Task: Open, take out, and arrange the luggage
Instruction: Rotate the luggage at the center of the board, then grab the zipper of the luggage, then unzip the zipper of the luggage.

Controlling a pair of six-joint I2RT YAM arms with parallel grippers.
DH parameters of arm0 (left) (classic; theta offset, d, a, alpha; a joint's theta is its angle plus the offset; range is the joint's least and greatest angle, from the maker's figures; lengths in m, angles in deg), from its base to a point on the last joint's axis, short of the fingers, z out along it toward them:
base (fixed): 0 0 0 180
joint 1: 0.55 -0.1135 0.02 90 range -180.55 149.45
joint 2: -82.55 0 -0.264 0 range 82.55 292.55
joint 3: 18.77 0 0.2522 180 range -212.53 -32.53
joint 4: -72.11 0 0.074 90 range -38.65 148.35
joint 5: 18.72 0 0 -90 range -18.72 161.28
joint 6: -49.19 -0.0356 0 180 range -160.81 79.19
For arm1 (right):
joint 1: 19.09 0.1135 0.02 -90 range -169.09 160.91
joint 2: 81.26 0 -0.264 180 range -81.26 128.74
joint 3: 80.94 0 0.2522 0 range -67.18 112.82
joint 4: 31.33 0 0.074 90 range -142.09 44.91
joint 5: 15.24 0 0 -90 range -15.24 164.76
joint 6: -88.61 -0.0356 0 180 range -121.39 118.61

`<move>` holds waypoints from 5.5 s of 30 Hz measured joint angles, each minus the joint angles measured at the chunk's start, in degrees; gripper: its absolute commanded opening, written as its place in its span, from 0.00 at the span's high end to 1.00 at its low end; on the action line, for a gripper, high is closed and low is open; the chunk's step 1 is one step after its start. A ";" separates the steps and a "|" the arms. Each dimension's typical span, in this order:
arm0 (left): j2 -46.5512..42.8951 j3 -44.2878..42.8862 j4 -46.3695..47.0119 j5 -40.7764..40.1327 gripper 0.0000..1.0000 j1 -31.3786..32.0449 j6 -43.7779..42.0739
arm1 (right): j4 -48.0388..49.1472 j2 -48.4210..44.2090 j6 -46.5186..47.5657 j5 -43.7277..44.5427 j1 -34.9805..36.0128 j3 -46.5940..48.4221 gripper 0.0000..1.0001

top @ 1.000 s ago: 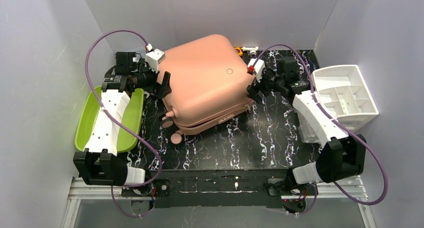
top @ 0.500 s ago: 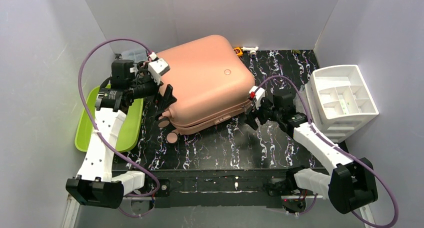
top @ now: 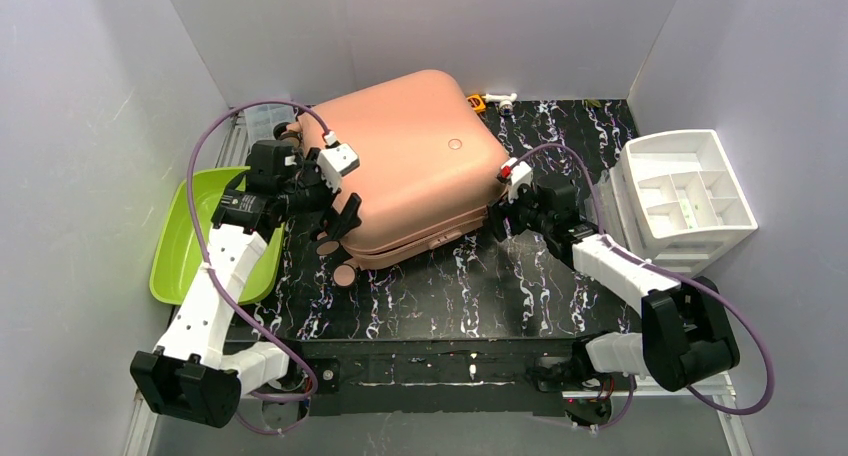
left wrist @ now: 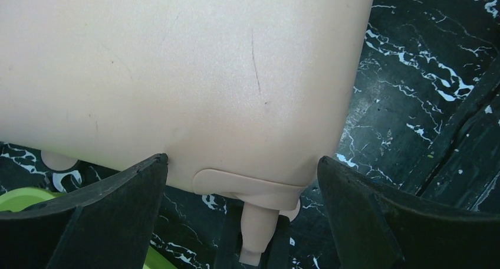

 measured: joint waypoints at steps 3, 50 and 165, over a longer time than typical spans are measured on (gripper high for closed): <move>-1.11 1.22 0.31 -1.53 0.02 0.09 -0.35 | 0.76 1.07 -0.26 0.59 0.00 -0.11 0.28; -8.20 15.30 5.18 -16.92 0.02 0.33 -2.43 | -4.00 1.27 6.47 -8.48 0.46 2.40 0.61; 73.90 -67.87 23.43 14.86 0.02 -19.23 41.03 | 0.81 38.91 8.50 -5.70 -9.99 40.09 0.93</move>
